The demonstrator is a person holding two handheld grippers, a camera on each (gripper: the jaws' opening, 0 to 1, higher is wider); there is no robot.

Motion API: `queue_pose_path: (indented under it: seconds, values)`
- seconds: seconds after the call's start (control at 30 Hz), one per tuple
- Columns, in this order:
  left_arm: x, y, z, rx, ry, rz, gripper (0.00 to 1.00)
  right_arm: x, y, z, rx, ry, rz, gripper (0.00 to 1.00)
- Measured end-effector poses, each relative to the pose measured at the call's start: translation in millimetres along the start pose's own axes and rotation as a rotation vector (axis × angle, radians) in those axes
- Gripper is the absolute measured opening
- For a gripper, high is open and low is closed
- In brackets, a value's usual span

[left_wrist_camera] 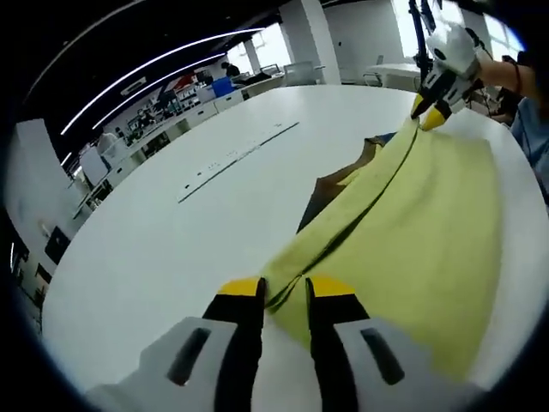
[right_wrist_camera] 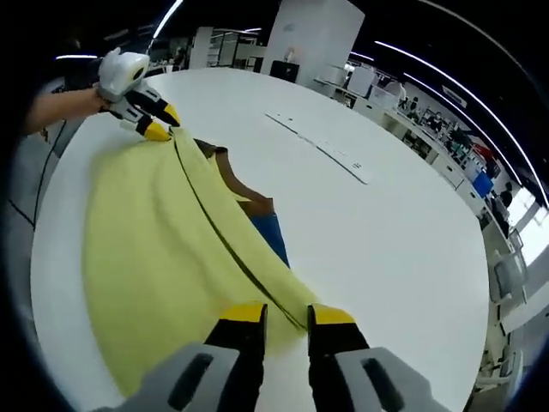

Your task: Fold the garment on the visible template until the final outline fits inside the template.

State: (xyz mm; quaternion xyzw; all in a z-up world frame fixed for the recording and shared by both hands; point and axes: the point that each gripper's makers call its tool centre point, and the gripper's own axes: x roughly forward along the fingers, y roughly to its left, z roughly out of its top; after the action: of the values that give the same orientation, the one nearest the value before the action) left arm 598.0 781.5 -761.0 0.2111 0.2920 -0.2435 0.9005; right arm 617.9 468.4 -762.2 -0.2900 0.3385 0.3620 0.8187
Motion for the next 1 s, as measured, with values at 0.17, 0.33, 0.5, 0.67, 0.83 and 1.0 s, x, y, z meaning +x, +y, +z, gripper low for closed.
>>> queue_pose_path:
  seconds: [0.17, 0.33, 0.5, 0.67, 0.83, 1.0]
  values:
    - [2.9, 5.9, 0.9, -0.022, -0.003, 0.013, 0.15, 3.8, -4.1, -3.4, 0.064, -0.018, 0.000, 0.10]
    - [5.8, 10.2, 2.0, -0.010, 0.004, 0.036, 0.12, 9.3, -4.6, -4.9, 0.066, -0.012, -0.011, 0.00]
    - [6.6, 18.3, 0.7, 0.010, 0.026, 0.080, 0.06, 9.8, -14.3, 2.0, 0.103, -0.035, -0.052, 0.00]
    - [3.9, 28.7, 3.8, -0.015, 0.020, 0.128, 0.13, 10.4, -29.2, 3.6, 0.171, -0.058, -0.107, 0.00]
    - [-9.0, 48.7, 12.7, -0.073, -0.022, 0.207, 0.17, 4.5, -44.7, 10.5, 0.250, -0.110, -0.153, 0.06]
    - [-17.5, 51.4, 8.9, -0.154, -0.043, 0.201, 0.22, -1.1, -43.0, 13.6, 0.288, -0.139, -0.133, 0.23]
